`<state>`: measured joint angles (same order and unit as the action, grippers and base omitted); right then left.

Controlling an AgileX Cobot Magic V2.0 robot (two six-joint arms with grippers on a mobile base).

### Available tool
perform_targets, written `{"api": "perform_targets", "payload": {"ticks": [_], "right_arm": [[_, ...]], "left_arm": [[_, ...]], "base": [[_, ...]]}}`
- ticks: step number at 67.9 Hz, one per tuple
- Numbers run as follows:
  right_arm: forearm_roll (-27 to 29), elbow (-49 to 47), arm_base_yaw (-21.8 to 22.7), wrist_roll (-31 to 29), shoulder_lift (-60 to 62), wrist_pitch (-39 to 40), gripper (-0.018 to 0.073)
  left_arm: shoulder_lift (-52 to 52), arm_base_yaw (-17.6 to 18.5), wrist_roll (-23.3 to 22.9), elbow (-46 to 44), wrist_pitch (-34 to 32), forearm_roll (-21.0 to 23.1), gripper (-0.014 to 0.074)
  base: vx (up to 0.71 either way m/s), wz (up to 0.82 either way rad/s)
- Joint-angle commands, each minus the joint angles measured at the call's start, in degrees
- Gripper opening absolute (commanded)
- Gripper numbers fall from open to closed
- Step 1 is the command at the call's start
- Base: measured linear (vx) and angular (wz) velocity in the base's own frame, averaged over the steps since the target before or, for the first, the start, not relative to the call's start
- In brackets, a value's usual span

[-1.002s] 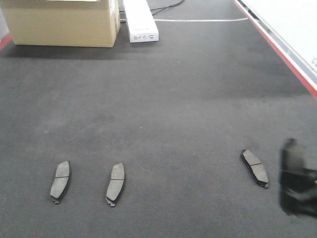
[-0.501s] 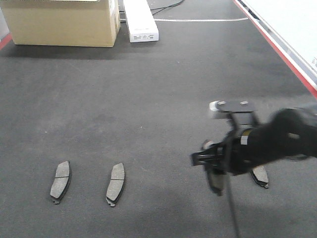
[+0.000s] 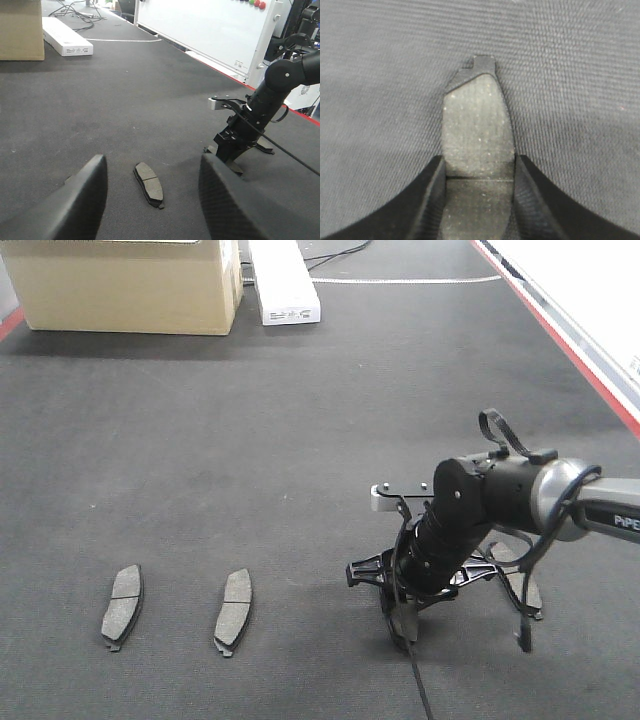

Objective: Move and align brake pads A on conveyor
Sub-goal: 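Lower the right gripper's brake pad onto the belt beside the other pad, then open the right gripper and raise it away from the pad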

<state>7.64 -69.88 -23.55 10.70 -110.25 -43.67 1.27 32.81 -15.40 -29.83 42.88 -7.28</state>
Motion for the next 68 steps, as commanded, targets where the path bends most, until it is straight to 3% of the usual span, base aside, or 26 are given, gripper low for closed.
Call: {"api": "perform_targets", "payload": {"ticks": [1, 12, 21, 44, 68], "right_arm": [[-0.4, -2.3, 0.2, 0.3, 1.1, 0.8, 0.0209], [-1.0, -2.7, 0.2, 0.3, 1.9, 1.1, 0.0413], [-4.5, -2.6, 0.2, 1.9, 4.2, 0.9, 0.0496], [-10.9, -1.5, 0.1, 2.8, 19.9, -0.9, 0.0503], [-14.1, 10.9, 0.1, 2.5, 45.5, 3.3, 0.0503]], "left_arm": [[1.0, 0.4, 0.0, -1.1, -4.1, -0.1, 0.0407], [1.0, 0.4, 0.0, -1.1, -4.1, -0.1, 0.0407], [1.0, 0.4, 0.0, -1.1, -4.1, -0.1, 0.0407], [1.0, 0.4, 0.0, -1.1, -4.1, -0.1, 0.0407], [1.0, 0.4, 0.0, -1.1, -4.1, -0.1, 0.0407]], "base": [[0.0, 0.0], [0.0, 0.0], [0.0, 0.0], [0.0, 0.0], [0.0, 0.0]]}}
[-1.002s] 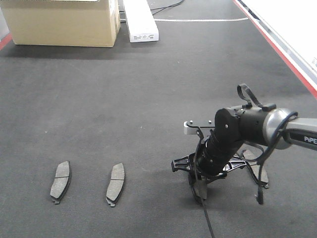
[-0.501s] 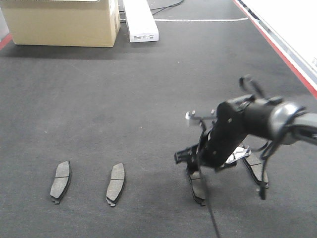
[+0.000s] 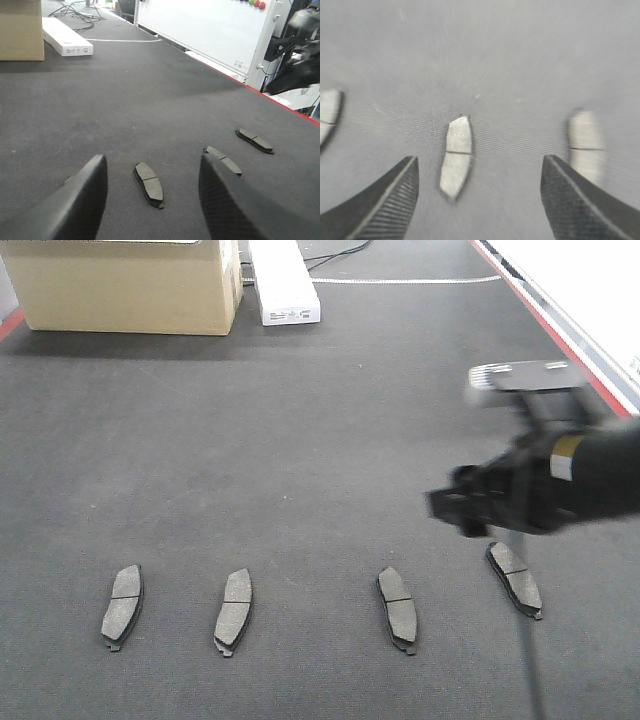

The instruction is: Move and align brake pads A on conveyor

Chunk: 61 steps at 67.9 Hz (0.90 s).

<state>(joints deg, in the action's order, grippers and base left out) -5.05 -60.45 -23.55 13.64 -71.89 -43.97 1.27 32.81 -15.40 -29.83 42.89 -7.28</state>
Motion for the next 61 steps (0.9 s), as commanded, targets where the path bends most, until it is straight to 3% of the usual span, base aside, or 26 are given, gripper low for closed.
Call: {"api": "perform_targets", "payload": {"ticks": [1, 34, 44, 61], "right_arm": [[-1.4, 2.0, 0.1, -0.5, 8.1, 3.6, 0.0503], [-2.7, 24.7, 0.1, -0.6, 45.0, 8.4, 0.0503], [-2.8, 30.9, 0.1, -3.5, 57.1, 11.5, 0.0503], [-2.9, 37.7, 0.1, -5.1, 67.0, 18.8, 0.0503]], "left_arm": [[1.0, 0.4, 0.0, -1.1, -4.1, -0.1, 0.0407], [1.1, 0.4, -0.1, -0.9, -7.3, -0.1, 0.0407], [1.1, 0.4, -0.1, 1.3, -11.0, -0.1, 0.0407], [1.1, 0.4, -0.1, 3.7, -12.9, -0.1, 0.0407]], "base": [[0.0, 0.0], [0.0, 0.0], [0.0, 0.0], [0.0, 0.0]]}}
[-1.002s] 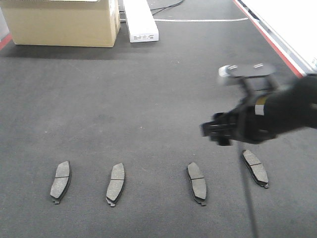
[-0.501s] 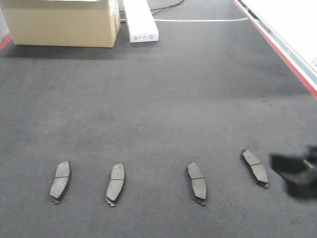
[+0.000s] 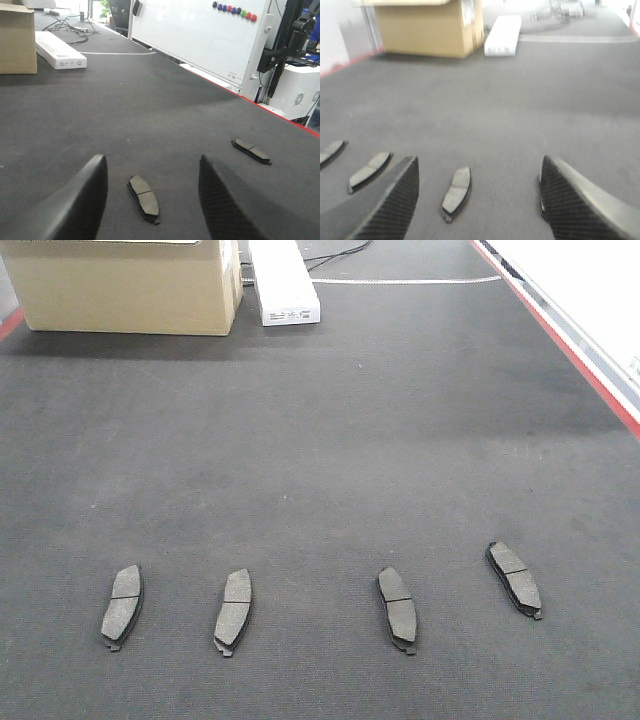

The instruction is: Move and align brake pads A on conveyor

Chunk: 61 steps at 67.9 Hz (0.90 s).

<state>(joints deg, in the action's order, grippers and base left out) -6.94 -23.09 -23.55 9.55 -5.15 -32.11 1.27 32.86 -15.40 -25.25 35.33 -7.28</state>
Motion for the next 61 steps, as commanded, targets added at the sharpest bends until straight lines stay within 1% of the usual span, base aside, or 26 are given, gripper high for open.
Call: {"api": "perform_targets", "payload": {"ticks": [1, 9, 13, 16, 21, 24, 27, 29, 30, 61], "right_arm": [[-1.0, 0.6, 0.1, -1.0, 0.3, 7.3, 0.0503], [-0.8, 2.7, 0.1, -1.0, 0.1, 8.5, 0.0489], [-0.8, 2.8, 0.1, -1.0, 0.1, 8.5, 0.0447], [-0.8, 2.8, 0.1, -1.0, 0.1, 8.7, 0.0395], [-0.9, 2.8, 0.1, -1.0, 0.1, 8.6, 0.0274], [-0.9, 2.8, 0.1, -1.0, 0.1, 8.7, 0.0179], [-0.9, 2.8, 0.1, -1.0, 0.1, 8.7, 0.0064], [-0.8, 2.8, 0.1, -1.0, 0.1, 8.7, -0.0005], [-0.8, 2.8, 0.1, -1.0, 0.1, 8.7, -0.0018], [-0.5, 2.8, 0.1, -0.9, 0.1, 8.4, -0.0011]], "left_arm": [[1.1, 0.3, -0.1, -0.8, -5.6, -0.1, 0.0407], [1.1, 0.3, -0.1, -0.6, -5.9, -0.1, 0.0384], [1.1, 0.3, -0.1, -0.6, -6.0, -0.1, 0.034], [1.1, 0.3, -0.1, -0.6, -6.0, -0.1, 0.0285], [1.1, 0.3, -0.1, -0.6, -6.0, -0.1, 0.0159], [1.1, 0.3, -0.1, -0.6, -6.0, -0.1, 0.0076], [1.1, 0.3, -0.1, -0.6, -6.0, -0.1, -0.0006], [1.1, 0.3, -0.1, -0.6, -6.1, -0.1, -0.0009], [1.1, 0.3, -0.1, -0.6, -6.1, -0.1, -0.0008], [1.1, 0.3, -0.1, -0.6, -6.0, -0.1, -0.0007]], "base": [[0.0, 0.0], [0.0, 0.0], [0.0, 0.0], [0.0, 0.0], [0.0, 0.0], [0.0, 0.0], [0.0, 0.0], [0.0, 0.0], [0.0, 0.0], [0.0, 0.0]]}}
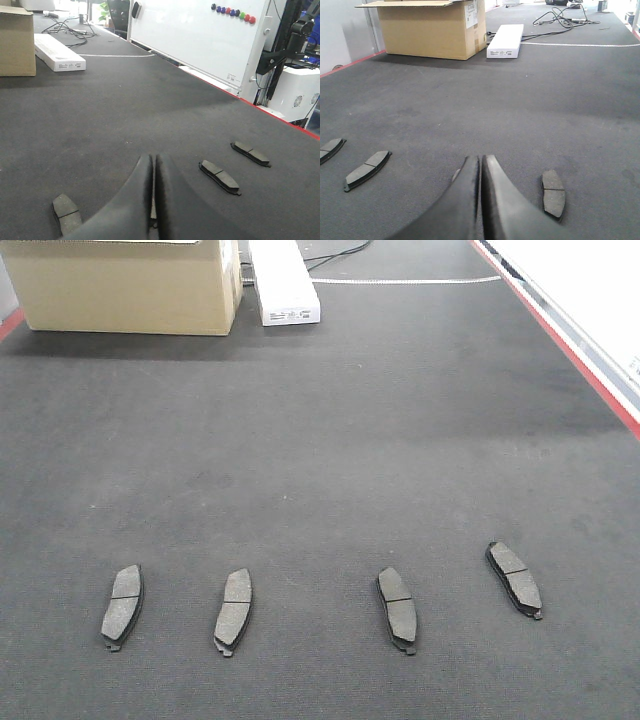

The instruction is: Move and align brake pads A on conveyor

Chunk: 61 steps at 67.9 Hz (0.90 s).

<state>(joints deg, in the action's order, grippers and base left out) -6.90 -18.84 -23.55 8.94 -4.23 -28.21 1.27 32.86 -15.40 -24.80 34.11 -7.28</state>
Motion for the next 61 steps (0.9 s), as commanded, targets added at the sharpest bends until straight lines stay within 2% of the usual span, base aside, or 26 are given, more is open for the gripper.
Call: {"api": "perform_targets", "payload": {"ticks": [1, 17, 27, 33, 44, 48, 61], "right_arm": [[-0.6, -1.5, 0.1, -0.3, -0.9, 4.5, -0.0011], [-0.6, -1.5, 0.1, -0.3, -0.9, 4.5, -0.0011], [-0.6, -1.5, 0.1, -0.3, -0.9, 4.5, -0.0011], [-0.6, -1.5, 0.1, -0.3, -0.9, 4.5, -0.0011], [-0.6, -1.5, 0.1, -0.3, -0.9, 4.0, -0.0011], [-0.6, -1.5, 0.1, -0.3, -0.9, 4.1, -0.0011], [-0.6, -1.5, 0.1, -0.3, -0.9, 4.1, -0.0011]], "left_arm": [[1.1, 0.3, -0.1, -1.1, -4.8, -0.1, -0.0007], [1.1, 0.3, -0.1, -1.1, -4.8, -0.1, -0.0007], [1.1, -0.7, 0.0, 3.0, -5.1, 0.9, -0.0007], [1.1, -4.3, 2.1, 6.8, -8.3, 1.3, -0.0007], [1.1, -13.5, 9.8, 15.5, -21.4, 5.8, -0.0006], [1.1, -16.8, 11.6, 17.9, -24.4, 7.3, -0.0006], [1.1, -27.7, 12.0, 23.8, -28.1, 7.3, -0.0006]], "base": [[0.0, 0.0], [0.0, 0.0], [0.0, 0.0], [0.0, 0.0], [0.0, 0.0], [0.0, 0.0], [0.0, 0.0]]}}
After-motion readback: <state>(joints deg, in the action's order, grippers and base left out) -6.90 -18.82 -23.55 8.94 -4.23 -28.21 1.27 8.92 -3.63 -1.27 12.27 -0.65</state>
